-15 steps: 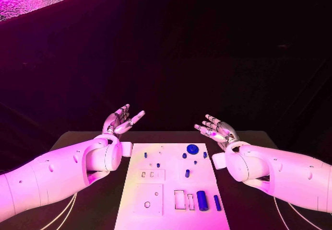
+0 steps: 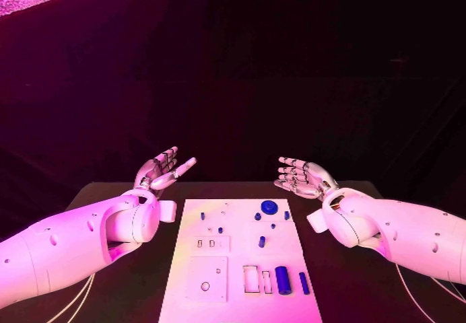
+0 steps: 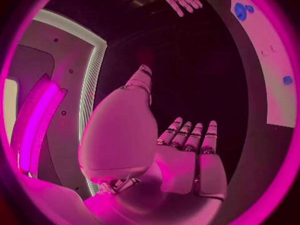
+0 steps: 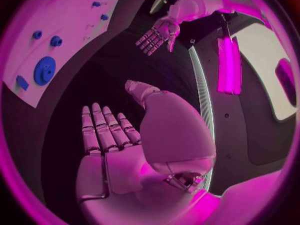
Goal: Assemble the parts on the task board
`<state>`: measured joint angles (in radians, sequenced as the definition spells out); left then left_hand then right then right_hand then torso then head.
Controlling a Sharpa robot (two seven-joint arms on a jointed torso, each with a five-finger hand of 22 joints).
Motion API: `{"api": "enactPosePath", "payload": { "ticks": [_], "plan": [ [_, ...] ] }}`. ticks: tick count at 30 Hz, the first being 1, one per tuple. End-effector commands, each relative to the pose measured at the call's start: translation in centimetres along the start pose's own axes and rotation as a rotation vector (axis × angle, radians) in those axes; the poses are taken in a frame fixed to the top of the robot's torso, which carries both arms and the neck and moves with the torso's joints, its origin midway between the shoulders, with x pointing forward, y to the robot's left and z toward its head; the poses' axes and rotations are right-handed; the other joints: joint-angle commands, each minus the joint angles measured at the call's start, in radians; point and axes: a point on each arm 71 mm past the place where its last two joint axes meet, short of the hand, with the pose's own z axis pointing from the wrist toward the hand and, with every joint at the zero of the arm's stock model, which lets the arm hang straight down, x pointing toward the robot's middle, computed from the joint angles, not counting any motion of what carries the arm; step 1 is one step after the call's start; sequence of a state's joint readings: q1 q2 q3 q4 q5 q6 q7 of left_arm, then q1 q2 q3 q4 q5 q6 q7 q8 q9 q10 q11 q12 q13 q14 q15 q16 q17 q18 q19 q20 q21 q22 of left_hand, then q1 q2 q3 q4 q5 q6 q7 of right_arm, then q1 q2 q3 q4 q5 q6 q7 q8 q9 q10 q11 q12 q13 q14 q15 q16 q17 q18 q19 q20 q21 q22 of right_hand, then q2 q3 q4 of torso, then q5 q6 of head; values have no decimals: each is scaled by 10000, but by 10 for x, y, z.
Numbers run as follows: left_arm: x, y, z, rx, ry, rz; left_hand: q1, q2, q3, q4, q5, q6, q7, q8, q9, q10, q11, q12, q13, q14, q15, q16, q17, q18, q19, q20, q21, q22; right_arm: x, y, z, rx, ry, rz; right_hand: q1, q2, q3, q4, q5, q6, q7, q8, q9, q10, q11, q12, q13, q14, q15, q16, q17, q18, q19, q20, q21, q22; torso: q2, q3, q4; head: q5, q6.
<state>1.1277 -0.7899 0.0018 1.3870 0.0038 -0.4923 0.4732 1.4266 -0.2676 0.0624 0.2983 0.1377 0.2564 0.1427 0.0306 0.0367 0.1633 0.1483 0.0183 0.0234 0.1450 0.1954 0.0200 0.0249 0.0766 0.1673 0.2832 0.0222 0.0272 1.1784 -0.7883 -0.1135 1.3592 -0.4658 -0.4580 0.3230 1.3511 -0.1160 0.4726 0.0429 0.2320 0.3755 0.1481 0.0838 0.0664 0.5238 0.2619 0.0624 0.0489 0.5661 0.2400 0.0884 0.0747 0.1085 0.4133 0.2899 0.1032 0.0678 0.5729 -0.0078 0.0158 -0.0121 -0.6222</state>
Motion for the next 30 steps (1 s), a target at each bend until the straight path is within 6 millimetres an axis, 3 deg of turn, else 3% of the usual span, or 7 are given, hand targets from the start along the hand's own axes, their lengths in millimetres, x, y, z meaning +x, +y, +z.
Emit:
{"api": "enactPosePath", "payload": {
  "ticks": [1, 5, 10, 13, 14, 23, 30],
  "plan": [
    [3, -5, -4, 161, 555, -179, 109, 52, 11, 38, 26, 105, 459, 64, 21, 81, 21, 69, 21, 8, 80, 40, 13, 99, 2, 61, 69, 12, 0, 14, 3, -1213, 351, -2358, 280, -308, 651, -638, -245, 2972, 1291, 842, 548, 3594, -342, 306, 167, 2999, -437, 606, 367, 528, 2681, -18, 1064, 420, 163, 56, 75, -32, 23],
    [3, -9, -10, 266, 764, -260, 207, 250, 196, 32, -43, 380, 630, 144, 80, 468, 207, 129, 64, 338, 188, 123, 83, 199, 287, 72, 171, 75, -1, 22, 8, -1483, 764, -3511, 200, -510, 678, -746, -274, 4394, 1122, 1203, 770, 4360, -547, 264, 163, 3689, -662, 769, 423, 720, 3280, -49, 1311, 453, 293, 106, 132, -91, 21],
    [3, -14, -19, 334, 965, -367, 256, 448, 395, 24, -99, 637, 737, 212, 132, 806, 323, 153, 88, 588, 243, 171, 131, 288, 521, 84, 271, 122, 0, 27, 13, -1455, 1490, -5102, 109, -744, 660, -721, -296, 5057, 900, 1344, 842, 5281, -816, 201, 163, 4678, -989, 1131, 602, 762, 4044, -301, 1712, 570, 436, 141, 207, -157, 50],
    [3, -17, -25, 317, 1079, -468, 276, 536, 500, 20, -126, 758, 796, 244, 157, 964, 389, 158, 97, 721, 261, 192, 154, 315, 677, 92, 337, 151, 3, 29, 15, -1453, 1943, -6251, 116, -858, 663, -680, -315, 5532, 718, 1456, 903, 6062, -1058, 175, 180, 5698, -1359, 1596, 995, 750, 4762, -671, 2223, 802, 548, 158, 238, -206, 51],
    [3, -18, -28, 292, 1144, -544, 279, 572, 533, 18, -135, 808, 812, 256, 167, 1025, 405, 160, 101, 762, 272, 197, 161, 322, 722, 92, 359, 159, 4, 30, 16, -1448, 2143, -6781, 122, -839, 582, -648, -334, 5876, 526, 1600, 976, 6579, -1253, 245, 218, 6297, -1606, 1895, 1259, 763, 5188, -886, 2576, 983, 603, 164, 257, -245, 54],
    [13, -29, -45, 193, 1768, -1042, 279, 741, 670, 10, -179, 911, 883, 282, 189, 1141, 473, 153, 102, 866, 401, 205, 177, 307, 860, 101, 428, 183, 16, 34, 18, -1223, 2739, -9408, 197, -1088, -106, -718, -60, 6165, 212, 1372, 934, 7536, -1705, 41, 220, 8816, -2362, 3605, 3009, 739, 6560, -1788, 4989, 2499, 969, 187, 412, -427, 136],
    [17, -37, -51, 311, 1959, -1206, 277, 735, 661, 10, -187, 905, 886, 281, 188, 1124, 479, 148, 99, 813, 406, 192, 167, 300, 867, 104, 432, 184, 21, 37, 17, -1043, 2849, -10126, -55, -1539, -303, -370, -68, 6248, 139, 1161, 916, 6778, -1718, -4, 193, 9123, -2385, 6206, 5035, 741, 7126, -1907, 5944, 3213, 1168, 205, 450, -393, 138]
  ]
}}
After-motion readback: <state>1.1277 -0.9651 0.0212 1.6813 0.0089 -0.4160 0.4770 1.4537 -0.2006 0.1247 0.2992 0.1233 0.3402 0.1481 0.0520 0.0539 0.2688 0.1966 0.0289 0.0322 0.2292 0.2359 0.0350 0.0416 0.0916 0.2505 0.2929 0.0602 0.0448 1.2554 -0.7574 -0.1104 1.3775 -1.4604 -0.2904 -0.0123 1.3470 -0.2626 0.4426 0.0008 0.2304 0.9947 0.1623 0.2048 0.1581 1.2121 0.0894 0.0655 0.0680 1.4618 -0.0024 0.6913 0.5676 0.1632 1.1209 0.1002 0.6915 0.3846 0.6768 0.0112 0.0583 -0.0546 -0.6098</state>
